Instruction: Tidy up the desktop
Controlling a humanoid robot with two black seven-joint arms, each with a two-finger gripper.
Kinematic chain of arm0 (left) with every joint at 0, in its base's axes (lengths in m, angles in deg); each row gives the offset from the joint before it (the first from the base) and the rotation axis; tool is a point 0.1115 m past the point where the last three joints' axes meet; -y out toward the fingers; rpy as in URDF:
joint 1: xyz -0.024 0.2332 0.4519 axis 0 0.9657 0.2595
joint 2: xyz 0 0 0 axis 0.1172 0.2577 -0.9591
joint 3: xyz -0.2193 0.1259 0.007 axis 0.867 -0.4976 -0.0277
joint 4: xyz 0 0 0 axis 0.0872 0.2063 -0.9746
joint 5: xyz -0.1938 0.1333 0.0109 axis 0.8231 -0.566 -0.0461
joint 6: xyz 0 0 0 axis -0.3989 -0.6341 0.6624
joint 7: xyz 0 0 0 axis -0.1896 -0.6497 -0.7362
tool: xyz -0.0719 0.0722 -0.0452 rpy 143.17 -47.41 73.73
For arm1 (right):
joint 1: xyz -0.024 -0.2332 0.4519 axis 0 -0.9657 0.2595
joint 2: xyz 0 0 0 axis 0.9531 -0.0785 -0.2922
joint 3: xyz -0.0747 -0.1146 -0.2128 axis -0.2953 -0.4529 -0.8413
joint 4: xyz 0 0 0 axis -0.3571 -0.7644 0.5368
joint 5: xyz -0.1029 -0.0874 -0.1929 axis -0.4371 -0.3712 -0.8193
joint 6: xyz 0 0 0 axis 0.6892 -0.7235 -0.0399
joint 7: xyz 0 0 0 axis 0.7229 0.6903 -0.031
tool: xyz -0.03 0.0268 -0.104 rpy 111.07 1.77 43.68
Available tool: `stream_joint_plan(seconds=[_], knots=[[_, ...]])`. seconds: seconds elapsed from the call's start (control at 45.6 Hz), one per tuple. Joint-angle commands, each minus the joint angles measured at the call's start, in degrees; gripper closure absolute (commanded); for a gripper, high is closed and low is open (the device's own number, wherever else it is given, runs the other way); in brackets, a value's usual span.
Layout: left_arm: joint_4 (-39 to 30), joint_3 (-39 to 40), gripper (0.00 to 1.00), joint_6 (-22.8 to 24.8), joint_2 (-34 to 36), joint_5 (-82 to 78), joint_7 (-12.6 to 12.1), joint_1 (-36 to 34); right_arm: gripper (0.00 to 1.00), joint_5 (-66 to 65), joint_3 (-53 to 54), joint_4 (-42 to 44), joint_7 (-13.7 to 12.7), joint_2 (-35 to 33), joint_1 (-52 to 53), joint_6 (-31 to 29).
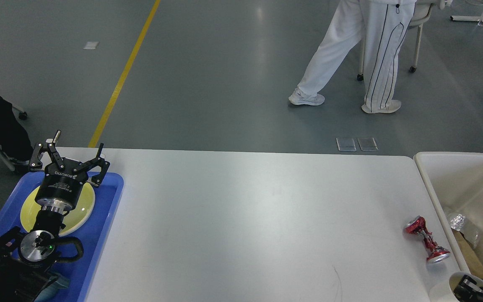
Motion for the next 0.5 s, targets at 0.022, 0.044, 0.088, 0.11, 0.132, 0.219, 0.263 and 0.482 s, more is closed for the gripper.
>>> stream_joint_plan(seconds=[0.022,0.044,0.088,0.11,0.132,0.219,0.263,0.482], knots=[[0.02,0.0,0.03,0.0,0.0,0.0,0.0,0.0,1.0,0.01,0.0,-0.09,0.01,0.49,-0.33,0.24],[0.02,0.0,0.03,0.0,0.0,0.0,0.0,0.0,1.0,0.01,0.0,-0.09,0.01,0.49,-0.33,0.24],[0.02,0.0,0.03,0.0,0.0,0.0,0.0,0.0,1.0,0.01,0.09,-0.18,0.01,0.57,-0.33,0.24],[-0.06,0.0,0.03,0.0,0.0,0.0,0.0,0.0,1.0,0.01,0.09,-0.18,0.01,0.57,-0.24,0.24],[-0.07,0.0,0.03,0.0,0.0,0.0,0.0,-0.08,1.0,-0.08,0.18,-0.18,0.01,0.57,-0.24,0.24],[0.02,0.0,0.03,0.0,0.0,0.0,0.0,0.0,1.0,0.01,0.62,-0.18,0.01,0.49,-0.07,0.24],[-0.06,0.0,0.03,0.0,0.0,0.0,0.0,0.0,1.0,-0.08,0.62,-0.27,0.01,0.49,0.11,0.24],[0.02,0.0,0.03,0.0,0.0,0.0,0.0,-0.08,1.0,-0.08,0.71,-0.53,0.01,0.49,0.81,-0.02]])
